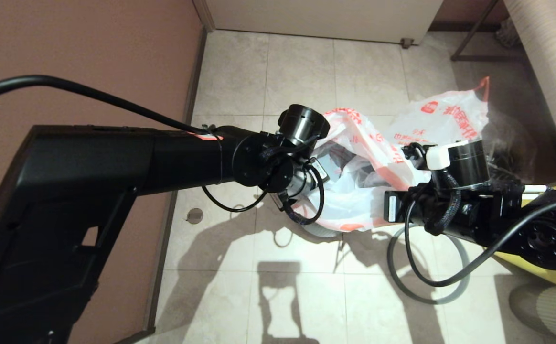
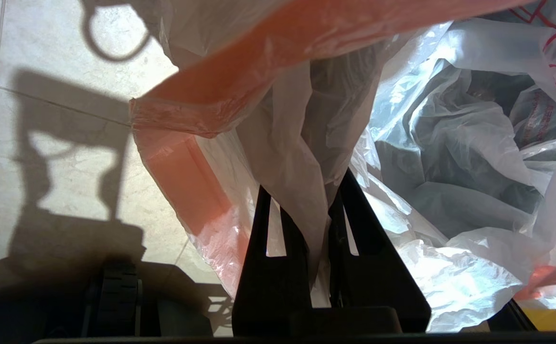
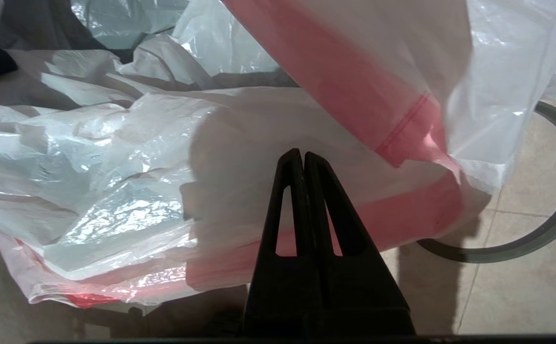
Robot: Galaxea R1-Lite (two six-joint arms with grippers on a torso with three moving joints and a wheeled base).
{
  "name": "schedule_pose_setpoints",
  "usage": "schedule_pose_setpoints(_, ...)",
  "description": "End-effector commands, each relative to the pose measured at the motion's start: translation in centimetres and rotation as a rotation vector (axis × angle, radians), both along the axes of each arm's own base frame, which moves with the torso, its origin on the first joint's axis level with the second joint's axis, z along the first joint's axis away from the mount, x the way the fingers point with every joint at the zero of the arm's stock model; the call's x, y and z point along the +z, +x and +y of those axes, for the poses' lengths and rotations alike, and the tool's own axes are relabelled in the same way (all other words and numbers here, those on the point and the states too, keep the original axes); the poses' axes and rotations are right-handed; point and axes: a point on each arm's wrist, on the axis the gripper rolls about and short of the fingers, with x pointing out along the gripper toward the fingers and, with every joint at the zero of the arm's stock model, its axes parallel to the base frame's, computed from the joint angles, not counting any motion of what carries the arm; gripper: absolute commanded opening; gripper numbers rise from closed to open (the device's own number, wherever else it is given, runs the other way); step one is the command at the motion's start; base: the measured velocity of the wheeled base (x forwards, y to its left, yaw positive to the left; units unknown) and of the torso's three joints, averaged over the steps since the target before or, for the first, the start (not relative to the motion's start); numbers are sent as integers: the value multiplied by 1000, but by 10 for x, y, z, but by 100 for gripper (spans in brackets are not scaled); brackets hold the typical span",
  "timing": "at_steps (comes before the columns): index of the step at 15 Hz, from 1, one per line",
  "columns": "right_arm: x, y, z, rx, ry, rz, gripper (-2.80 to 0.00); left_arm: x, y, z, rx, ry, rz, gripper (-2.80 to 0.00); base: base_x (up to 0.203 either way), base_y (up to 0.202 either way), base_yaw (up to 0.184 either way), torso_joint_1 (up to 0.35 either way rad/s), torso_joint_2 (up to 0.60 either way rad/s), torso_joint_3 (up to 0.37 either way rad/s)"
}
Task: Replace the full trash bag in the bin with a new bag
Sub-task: Put the new garbage bag on the trash can
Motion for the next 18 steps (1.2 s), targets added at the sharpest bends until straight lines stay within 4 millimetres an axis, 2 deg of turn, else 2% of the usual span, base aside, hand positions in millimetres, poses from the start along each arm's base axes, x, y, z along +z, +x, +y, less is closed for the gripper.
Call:
schedule_pose_setpoints(1,-4,4,-2,-11,-11,9,-280,-4,1,0,8,4,11,-280,0,0,0,0,0,0)
schedule_pose_setpoints(3,-17,11,-3,-20,-34,41,-280,-24,6,-3,13,35,48,-280,0,0,0,0,0,0)
schedule_pose_setpoints(6,-35,19,1,-19,-55,83,-280,-66,17,0,32,96,119,-280,0,0,0,0,0,0)
schedule_pose_setpoints(9,-46,23,4,-14,-61,92,-280,-89,27,1,24,69,124,-280,0,0,0,0,0,0)
schedule_pose_setpoints(11,-54,19,5,-7,-76,118,-280,-95,29,-1,16,65,129,-280,0,0,0,0,0,0)
schedule_pose_setpoints(14,-55,8,-2,-25,-90,126,-280,-93,30,-1,16,60,121,-280,0,0,0,0,0,0)
schedule_pose_setpoints(18,-41,9,-11,-58,-79,50,-280,-88,29,-1,15,54,114,-280,0,0,0,0,0,0)
